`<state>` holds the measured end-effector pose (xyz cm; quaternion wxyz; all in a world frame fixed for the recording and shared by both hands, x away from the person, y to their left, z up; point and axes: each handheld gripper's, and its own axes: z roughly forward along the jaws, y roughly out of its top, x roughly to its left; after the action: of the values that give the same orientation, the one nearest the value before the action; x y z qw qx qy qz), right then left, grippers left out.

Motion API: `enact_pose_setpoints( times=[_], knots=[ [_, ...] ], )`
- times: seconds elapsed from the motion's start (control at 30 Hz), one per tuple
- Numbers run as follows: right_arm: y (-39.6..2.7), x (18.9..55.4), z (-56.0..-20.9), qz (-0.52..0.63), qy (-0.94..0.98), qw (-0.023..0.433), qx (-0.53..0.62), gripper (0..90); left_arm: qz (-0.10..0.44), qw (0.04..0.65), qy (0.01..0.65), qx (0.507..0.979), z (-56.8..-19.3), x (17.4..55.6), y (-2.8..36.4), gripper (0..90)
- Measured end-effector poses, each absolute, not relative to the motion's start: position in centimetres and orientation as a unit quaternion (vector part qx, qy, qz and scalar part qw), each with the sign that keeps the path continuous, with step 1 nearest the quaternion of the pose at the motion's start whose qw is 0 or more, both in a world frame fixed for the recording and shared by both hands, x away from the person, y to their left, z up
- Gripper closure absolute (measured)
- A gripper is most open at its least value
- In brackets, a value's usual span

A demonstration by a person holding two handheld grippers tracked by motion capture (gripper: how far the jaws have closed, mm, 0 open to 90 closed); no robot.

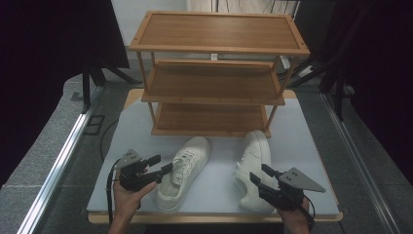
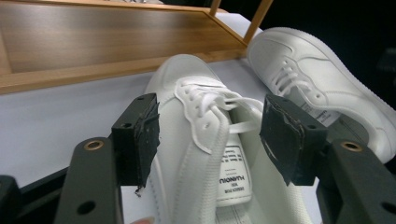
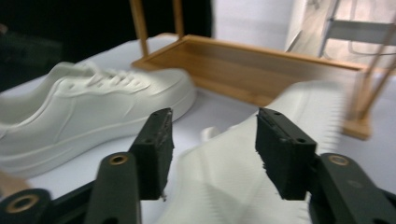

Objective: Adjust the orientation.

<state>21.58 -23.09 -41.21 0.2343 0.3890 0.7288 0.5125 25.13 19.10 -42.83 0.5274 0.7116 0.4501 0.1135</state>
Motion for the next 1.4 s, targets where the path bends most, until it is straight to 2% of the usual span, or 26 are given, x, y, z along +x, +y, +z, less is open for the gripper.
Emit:
enact_pose_setpoints(
  times=[0.1, 0.13, 0.17, 0.2, 0.23, 0.53, 1.4],
  knots=[
    [-21.9, 21.2, -41.5, 0.503, 0.747, 0.226, 0.371, 58.3, 0.109, 0.531, 0.455, 0.707, -42.8, 25.2, 19.3, 37.3],
    [-21.9, 21.2, -41.5, 0.503, 0.747, 0.226, 0.371, 58.3, 0.107, 0.531, 0.457, 0.705, -42.9, 25.3, 19.4, 37.3],
    [-20.9, 21.1, -41.9, 0.482, 0.767, 0.225, 0.359, 64.1, 0.103, 0.529, 0.461, 0.705, -43.1, 25.4, 19.4, 37.3],
    [-20.9, 21.1, -41.9, 0.482, 0.767, 0.225, 0.359, 64.1, 0.103, 0.529, 0.461, 0.705, -43.1, 25.4, 19.4, 37.3],
    [-20.1, 21.0, -42.5, 0.462, 0.783, 0.226, 0.351, 69.5, 0.101, 0.525, 0.463, 0.707, -43.2, 25.5, 19.3, 37.3],
    [-18.8, 21.3, -44.2, 0.406, 0.816, 0.219, 0.35, 82.0, 0.097, 0.522, 0.468, 0.707, -43.4, 25.8, 19.3, 37.4],
    [-19.8, 21.5, -43.8, 0.408, 0.813, 0.213, 0.357, 84.3, 0.089, 0.515, 0.482, 0.703, -43.9, 25.7, 19.9, 37.7]
  ],
)
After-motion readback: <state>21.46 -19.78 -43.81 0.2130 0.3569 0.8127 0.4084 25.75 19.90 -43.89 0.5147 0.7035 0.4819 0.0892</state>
